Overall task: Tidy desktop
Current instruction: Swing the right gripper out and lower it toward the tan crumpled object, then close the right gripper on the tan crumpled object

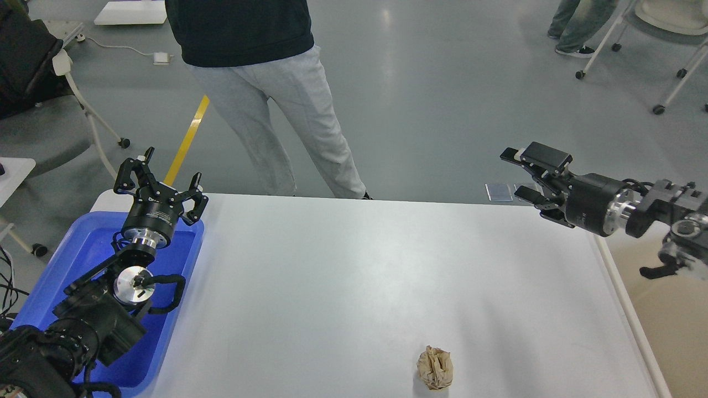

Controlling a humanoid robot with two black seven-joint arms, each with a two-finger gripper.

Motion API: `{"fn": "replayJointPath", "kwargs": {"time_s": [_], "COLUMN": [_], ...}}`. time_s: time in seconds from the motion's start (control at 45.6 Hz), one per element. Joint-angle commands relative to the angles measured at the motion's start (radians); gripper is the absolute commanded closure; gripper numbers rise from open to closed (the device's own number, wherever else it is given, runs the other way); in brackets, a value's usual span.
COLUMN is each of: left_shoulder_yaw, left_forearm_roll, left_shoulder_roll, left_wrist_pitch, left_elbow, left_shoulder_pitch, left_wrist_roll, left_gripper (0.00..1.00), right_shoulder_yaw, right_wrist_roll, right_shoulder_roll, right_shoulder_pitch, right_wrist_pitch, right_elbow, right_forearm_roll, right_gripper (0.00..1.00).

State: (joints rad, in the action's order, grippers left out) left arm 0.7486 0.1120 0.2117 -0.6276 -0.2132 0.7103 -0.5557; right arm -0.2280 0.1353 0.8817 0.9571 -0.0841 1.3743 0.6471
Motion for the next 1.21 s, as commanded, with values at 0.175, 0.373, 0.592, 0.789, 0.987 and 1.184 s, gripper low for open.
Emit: {"fn": "replayJointPath", "kwargs": {"time_s": [0.175,0.373,0.592,0.789,0.987,1.184], "left_shoulder_yaw": [0.0,0.0,0.0,0.0,-0.002,-0.002], "left_forearm_roll": [0.0,0.0,0.0,0.0,0.0,0.0], "left_shoulder_roll": [0.0,0.0,0.0,0.0,0.0,0.0], "left_wrist_pitch": [-0.001,-0.001,-0.003,-0.004,-0.006,-0.006], "left_elbow": [0.0,0.0,0.0,-0.001,-0.002,-0.002], "left_shoulder_pitch": [0.0,0.0,0.0,0.0,0.0,0.0], "left_wrist_roll": [0.0,0.0,0.0,0.0,0.0,0.0], "left_gripper": [0.0,0.0,0.0,0.0,0.0,0.0], "right_shoulder_yaw": [0.441,0.545,0.619,0.642,0.633,0.627], "right_wrist_roll": [-0.125,-0.123,-0.12,-0.12,-0.117,-0.115], "right_shoulder_roll": [-0.124,-0.233,-0.27,-0.348,-0.357,-0.359], "right_shoulder_pitch": [0.268,0.273,0.261,0.186,0.117,0.082], "right_wrist_pitch": [-0.019,-0.017,-0.005,0.061,0.076,0.132], "right_elbow": [0.071,0.068,0.072,0.068,0.069,0.062], "right_forearm_roll": [0.174,0.445,0.64,0.749,0.772,0.789], "right_gripper": [0.0,0.0,0.0,0.0,0.0,0.0]}}
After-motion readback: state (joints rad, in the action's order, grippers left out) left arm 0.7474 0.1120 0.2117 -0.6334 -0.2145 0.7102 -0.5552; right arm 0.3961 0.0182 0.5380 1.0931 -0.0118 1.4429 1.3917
